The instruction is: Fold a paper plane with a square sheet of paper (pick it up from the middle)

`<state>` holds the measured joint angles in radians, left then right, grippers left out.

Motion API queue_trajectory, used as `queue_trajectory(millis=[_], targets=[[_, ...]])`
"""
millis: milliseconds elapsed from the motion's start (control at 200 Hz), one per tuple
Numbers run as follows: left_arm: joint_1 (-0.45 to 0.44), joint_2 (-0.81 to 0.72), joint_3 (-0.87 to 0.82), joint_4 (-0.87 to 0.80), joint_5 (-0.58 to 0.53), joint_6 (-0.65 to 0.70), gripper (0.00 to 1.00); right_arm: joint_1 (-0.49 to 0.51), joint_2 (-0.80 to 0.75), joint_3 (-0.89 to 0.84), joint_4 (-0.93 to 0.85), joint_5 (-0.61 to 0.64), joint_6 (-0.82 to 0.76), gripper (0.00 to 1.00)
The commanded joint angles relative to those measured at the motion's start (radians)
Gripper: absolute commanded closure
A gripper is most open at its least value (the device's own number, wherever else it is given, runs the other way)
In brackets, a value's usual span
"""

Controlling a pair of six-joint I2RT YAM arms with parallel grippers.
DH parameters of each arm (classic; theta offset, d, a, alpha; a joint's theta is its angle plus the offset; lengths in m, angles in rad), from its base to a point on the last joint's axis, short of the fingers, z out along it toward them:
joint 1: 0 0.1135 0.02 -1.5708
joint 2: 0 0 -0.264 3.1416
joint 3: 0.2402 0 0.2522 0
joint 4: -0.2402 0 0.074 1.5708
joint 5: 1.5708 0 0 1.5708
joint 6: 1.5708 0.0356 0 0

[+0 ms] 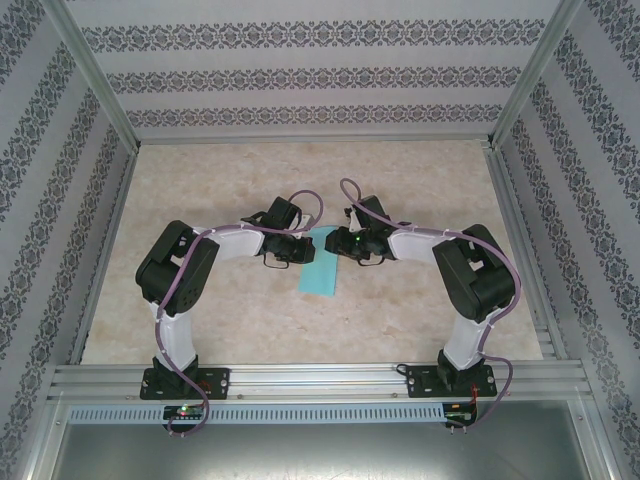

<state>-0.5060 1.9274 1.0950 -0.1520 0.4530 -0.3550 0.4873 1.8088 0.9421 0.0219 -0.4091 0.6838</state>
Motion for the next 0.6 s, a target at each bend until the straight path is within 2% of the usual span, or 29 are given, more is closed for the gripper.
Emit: queue_trajectory(millis=[0,190,370,595], targets=[[0.019,0.094,-0.073,-0.176,-0.097,0.022,0.89,0.013,-0.012,-0.026,0.043,-0.019,0.026,0.61],[0.018,0.086,-0.07,-0.175,-0.082,0.017,0.89,0.02,-0.006,-0.052,0.118,-0.064,0.069,0.64],[0.019,0.056,-0.059,-0.187,-0.075,0.016,0.88,0.01,0.003,-0.067,0.167,-0.086,0.092,0.72],[0.02,0.0,-0.034,-0.199,-0.041,0.002,0.81,-0.006,-0.002,-0.085,0.194,-0.101,0.096,0.81]])
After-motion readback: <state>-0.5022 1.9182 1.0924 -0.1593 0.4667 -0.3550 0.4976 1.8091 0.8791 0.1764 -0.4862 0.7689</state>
